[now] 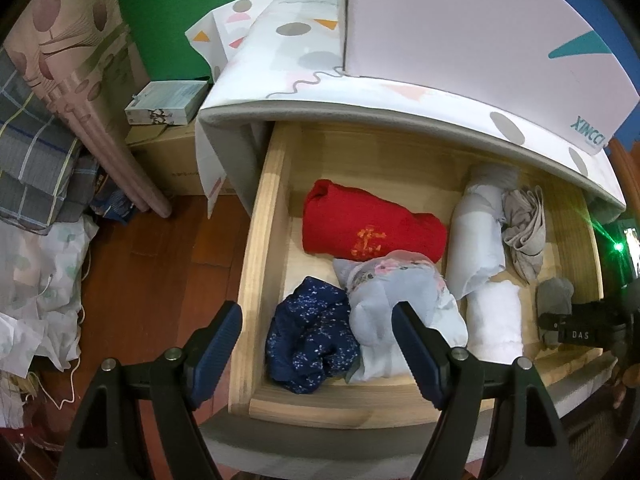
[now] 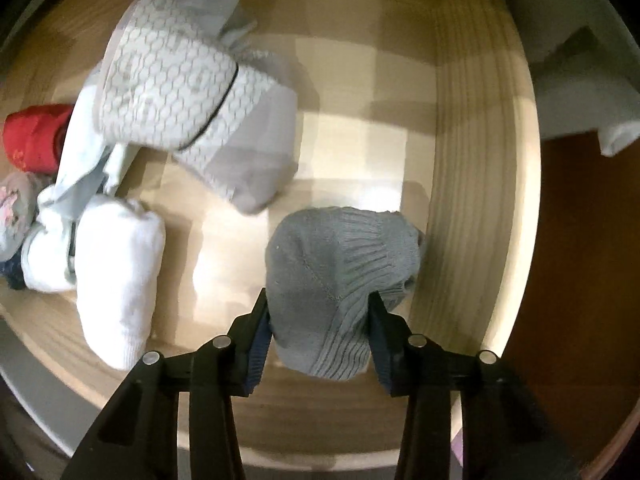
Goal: Take underwear out of drawer
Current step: 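Close the right tool on grey knit underwear while the left grasps pale blue underwear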
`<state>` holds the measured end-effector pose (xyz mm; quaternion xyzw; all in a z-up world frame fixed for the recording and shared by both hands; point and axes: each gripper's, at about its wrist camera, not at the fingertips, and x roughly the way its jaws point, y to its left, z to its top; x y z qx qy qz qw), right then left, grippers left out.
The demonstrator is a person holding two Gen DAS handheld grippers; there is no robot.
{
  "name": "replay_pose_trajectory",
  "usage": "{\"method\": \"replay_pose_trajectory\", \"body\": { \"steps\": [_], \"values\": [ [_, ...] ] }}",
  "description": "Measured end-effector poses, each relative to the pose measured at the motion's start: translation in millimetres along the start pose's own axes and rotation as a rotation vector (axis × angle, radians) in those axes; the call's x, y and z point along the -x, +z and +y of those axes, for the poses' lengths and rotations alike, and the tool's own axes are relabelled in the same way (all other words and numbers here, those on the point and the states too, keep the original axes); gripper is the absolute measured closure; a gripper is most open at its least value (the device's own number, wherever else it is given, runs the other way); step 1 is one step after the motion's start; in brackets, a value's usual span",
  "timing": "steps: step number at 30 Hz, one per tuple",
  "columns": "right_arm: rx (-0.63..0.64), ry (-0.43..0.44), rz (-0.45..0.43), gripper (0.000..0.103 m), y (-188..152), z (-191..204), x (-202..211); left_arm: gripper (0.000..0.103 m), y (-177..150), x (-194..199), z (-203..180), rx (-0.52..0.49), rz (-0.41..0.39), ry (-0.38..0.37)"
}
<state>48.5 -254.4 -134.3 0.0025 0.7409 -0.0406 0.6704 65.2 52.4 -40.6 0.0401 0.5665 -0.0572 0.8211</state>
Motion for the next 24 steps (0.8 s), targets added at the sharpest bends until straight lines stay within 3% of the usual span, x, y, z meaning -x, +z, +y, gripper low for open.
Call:
{"method": "replay_pose_trajectory", "body": {
  "steps": [14,24],
  "values": [
    [-0.015,0.058,0.006,0.065,-15.6,1.2,-15.9,0.024,16.3,-8.1,-32.9,-0.097,0.065,-0.047],
    [-0.017,0.071,0.006,0.063,-24.4,20.4,-23.8,0.024,25.6,-50.4,-54.7,-0.101,0.19,-0.037]
  ]
}}
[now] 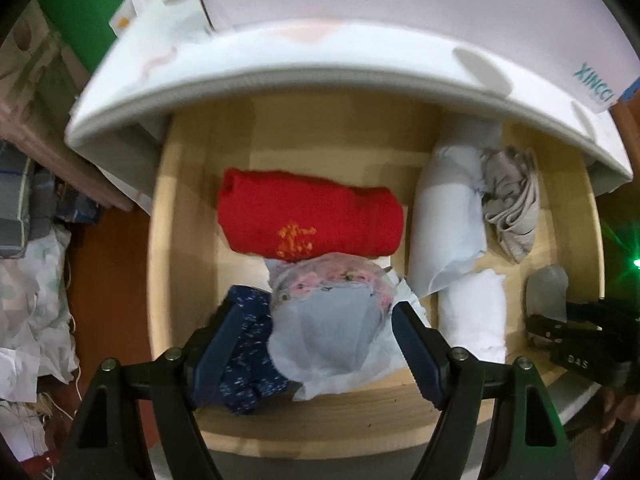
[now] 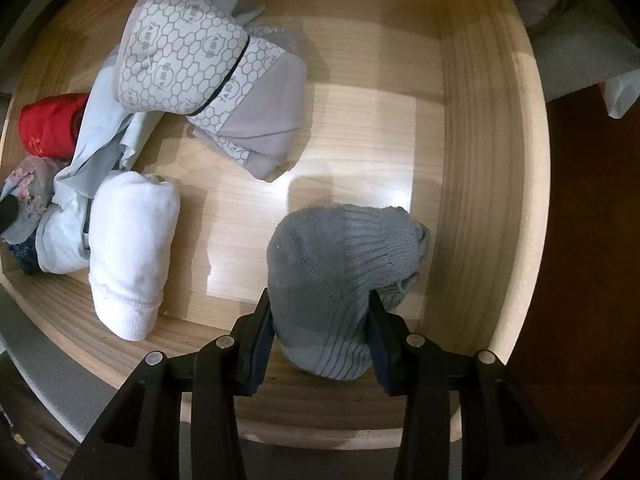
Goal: Take underwear out of drawer
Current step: 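Close the right tool on grey knit underwear while the left grasps pale blue underwear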
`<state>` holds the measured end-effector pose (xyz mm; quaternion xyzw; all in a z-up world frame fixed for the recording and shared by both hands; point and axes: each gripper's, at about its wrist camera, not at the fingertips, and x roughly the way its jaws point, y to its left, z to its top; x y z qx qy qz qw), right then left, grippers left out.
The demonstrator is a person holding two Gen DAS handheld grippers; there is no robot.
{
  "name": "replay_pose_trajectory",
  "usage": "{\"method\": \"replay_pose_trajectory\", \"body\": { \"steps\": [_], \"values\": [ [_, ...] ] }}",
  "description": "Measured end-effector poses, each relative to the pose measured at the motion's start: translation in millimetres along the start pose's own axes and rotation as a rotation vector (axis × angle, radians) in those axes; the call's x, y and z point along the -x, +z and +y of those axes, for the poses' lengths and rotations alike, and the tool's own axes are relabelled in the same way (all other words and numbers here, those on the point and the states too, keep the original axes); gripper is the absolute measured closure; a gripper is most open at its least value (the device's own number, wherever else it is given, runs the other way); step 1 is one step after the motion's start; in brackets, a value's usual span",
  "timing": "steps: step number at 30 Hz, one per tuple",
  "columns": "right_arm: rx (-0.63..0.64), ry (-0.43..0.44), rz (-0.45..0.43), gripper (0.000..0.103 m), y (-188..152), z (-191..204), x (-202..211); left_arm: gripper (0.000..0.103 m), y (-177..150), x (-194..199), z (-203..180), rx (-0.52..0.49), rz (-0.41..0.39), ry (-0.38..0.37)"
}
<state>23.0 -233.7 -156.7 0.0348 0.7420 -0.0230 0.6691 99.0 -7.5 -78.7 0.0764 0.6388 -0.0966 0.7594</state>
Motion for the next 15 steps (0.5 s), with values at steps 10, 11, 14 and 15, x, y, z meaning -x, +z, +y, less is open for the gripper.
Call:
{"method": "replay_pose_trajectory", "body": {
  "steps": [10,11,14,15],
  "values": [
    [-0.013,0.034,0.004,0.062,4.4,-27.7,16.3,0.046,3.1,-14.0,0.2,0.045,-0.004,-0.04],
    [-0.013,0.034,0.004,0.062,5.5,-28.5,15.8,0.052,3.4,-13.9,0.4,0.042,-0.001,-0.03],
    [-0.014,0.034,0.004,0.062,6.0,-29.7,16.2,0.063,5.4,-16.0,1.7,0.026,0.007,-0.014],
    [-0.015,0.035,0.004,0.062,7.7,-31.4,15.7,0.067,5.3,-15.5,1.8,0.022,0.004,-0.006]
  ]
}}
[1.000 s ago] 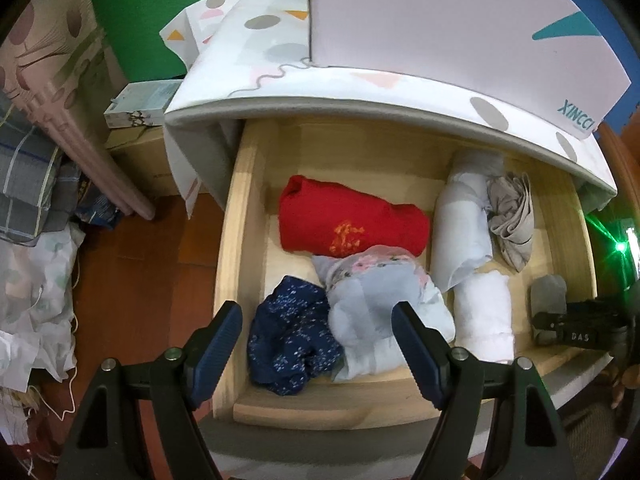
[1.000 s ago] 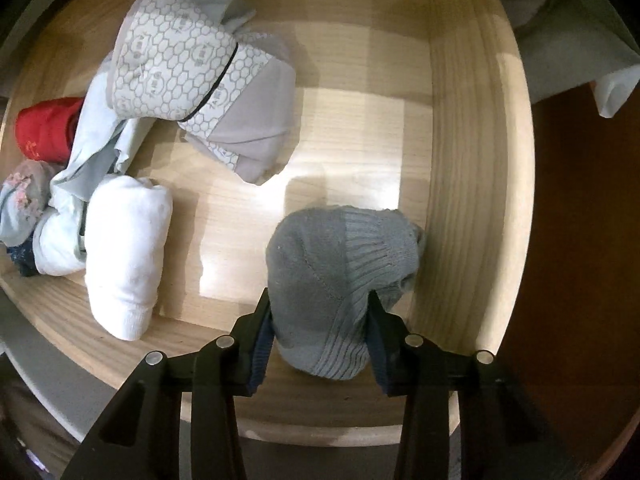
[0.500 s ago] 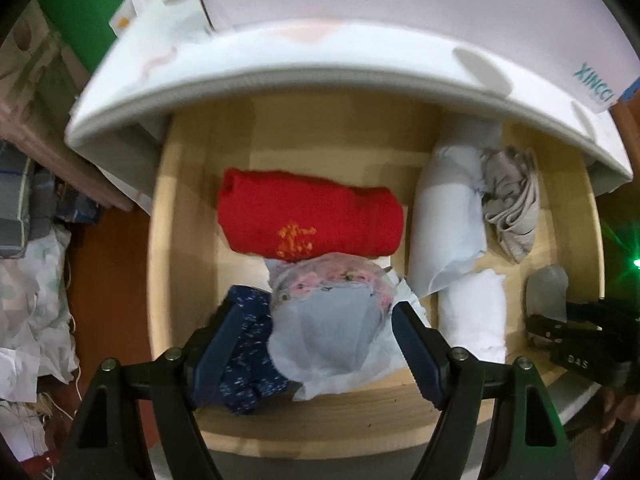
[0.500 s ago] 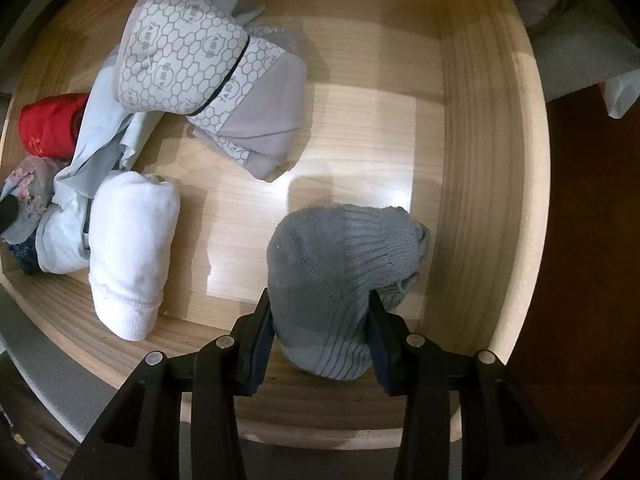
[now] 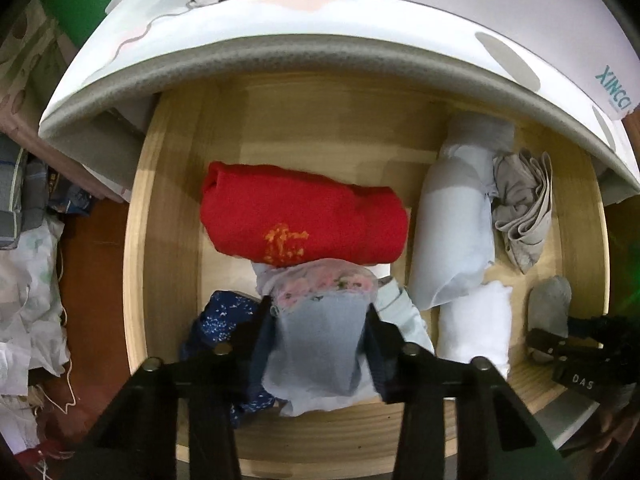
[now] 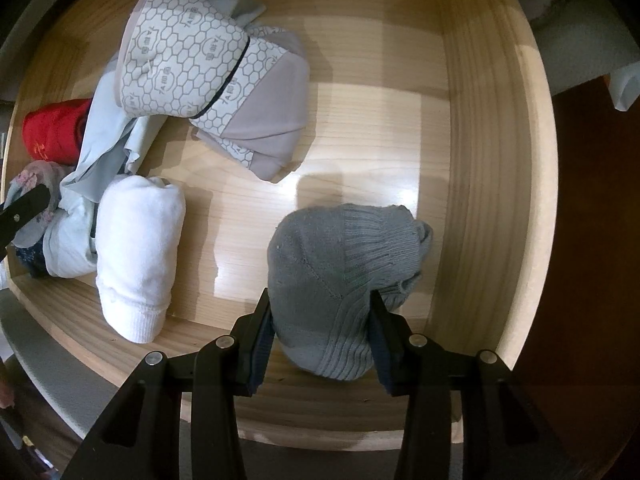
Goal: Take underwear out of drawer
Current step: 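Close the right tool on grey knit underwear while the left grasps pale blue underwear, then carry the pale blue underwear into the white box with the left tool and release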
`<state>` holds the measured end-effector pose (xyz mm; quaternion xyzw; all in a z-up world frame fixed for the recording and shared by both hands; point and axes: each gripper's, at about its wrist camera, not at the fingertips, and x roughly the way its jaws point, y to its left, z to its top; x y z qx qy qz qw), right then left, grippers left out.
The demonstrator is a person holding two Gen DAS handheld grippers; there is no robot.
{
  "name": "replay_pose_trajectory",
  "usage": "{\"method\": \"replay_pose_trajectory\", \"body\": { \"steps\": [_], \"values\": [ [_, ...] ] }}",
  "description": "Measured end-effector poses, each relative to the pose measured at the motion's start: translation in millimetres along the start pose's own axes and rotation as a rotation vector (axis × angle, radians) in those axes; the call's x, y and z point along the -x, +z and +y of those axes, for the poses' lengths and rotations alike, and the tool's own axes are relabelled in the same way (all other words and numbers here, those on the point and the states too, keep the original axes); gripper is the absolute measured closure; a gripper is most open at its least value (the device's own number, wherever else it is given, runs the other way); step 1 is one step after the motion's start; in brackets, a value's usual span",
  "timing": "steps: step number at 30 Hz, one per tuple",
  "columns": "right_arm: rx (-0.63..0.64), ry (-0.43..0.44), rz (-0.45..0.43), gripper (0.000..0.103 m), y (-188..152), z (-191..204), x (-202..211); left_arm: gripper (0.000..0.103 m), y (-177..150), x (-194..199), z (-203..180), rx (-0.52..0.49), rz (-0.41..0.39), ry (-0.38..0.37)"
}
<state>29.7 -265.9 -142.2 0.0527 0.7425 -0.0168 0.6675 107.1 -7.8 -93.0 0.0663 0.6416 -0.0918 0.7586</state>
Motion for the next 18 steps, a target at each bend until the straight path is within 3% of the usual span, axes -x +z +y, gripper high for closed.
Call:
{"method": "replay_pose_trajectory", "body": {
  "steps": [6,18],
  "values": [
    [-0.004,0.004,-0.001,0.062,1.9,-6.2,6.0,0.074,-2.1,12.7,0.9,0.007,-0.018,-0.01],
    [-0.011,-0.002,-0.005,0.062,-0.1,-4.8,9.9,0.075,-12.3,58.9,4.0,0.007,-0.076,-0.022]
  ]
}}
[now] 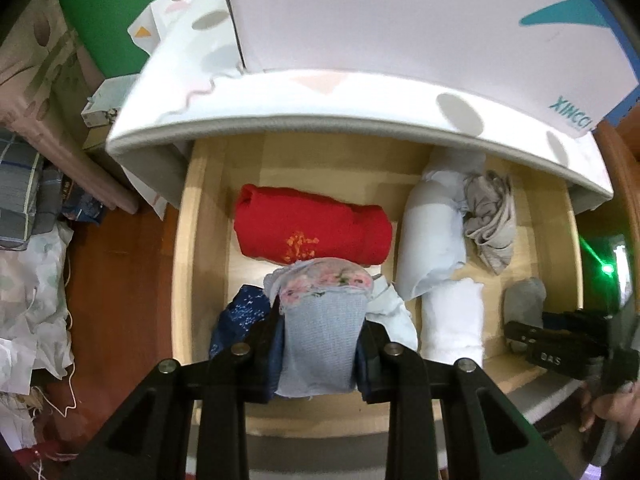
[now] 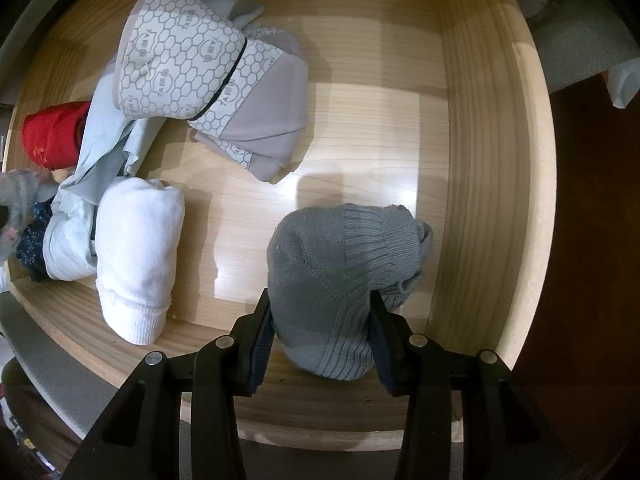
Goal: Take underwear out of drawer
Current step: 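Carry the pale blue underwear into the white box with the left tool and release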
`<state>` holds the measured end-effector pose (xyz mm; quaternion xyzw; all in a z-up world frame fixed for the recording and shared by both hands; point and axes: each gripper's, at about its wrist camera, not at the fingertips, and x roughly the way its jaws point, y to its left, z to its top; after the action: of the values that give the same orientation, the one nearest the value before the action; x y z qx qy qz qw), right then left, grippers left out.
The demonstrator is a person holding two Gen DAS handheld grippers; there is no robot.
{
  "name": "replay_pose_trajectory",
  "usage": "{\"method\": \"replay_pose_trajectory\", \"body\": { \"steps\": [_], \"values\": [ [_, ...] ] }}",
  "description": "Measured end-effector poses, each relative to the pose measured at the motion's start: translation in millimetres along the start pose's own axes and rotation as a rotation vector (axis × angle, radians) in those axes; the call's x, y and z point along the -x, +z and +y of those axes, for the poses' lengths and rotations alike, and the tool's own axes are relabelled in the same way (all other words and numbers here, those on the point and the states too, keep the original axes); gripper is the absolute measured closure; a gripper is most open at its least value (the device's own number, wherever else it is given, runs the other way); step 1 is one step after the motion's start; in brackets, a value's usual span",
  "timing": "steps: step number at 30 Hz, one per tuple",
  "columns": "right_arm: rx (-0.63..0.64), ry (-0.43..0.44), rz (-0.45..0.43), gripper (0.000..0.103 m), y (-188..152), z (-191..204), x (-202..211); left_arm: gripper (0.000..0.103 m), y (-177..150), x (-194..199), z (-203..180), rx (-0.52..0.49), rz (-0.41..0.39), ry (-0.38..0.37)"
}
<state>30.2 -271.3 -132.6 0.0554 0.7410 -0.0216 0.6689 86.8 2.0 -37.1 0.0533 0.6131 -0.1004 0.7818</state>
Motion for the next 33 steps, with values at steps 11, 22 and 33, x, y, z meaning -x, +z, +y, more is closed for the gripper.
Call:
{"method": "replay_pose_trajectory", "body": {
  "steps": [11,22,33],
  "values": [
    [0.003,-0.004,-0.002,0.062,-2.4,0.6,4.1,0.075,0.9,74.9,3.5,-0.069,-0.096,-0.025],
    [0.005,-0.004,-0.003,0.062,-5.2,2.4,4.9,0.075,42.6,199.5,3.8,-0.094,-0.345,-0.049],
    [-0.001,-0.002,-0.005,0.062,-6.5,2.9,5.3,0.075,141.2,214.3,-6.8,-0.1,-0.448,0.006]
  ]
}}
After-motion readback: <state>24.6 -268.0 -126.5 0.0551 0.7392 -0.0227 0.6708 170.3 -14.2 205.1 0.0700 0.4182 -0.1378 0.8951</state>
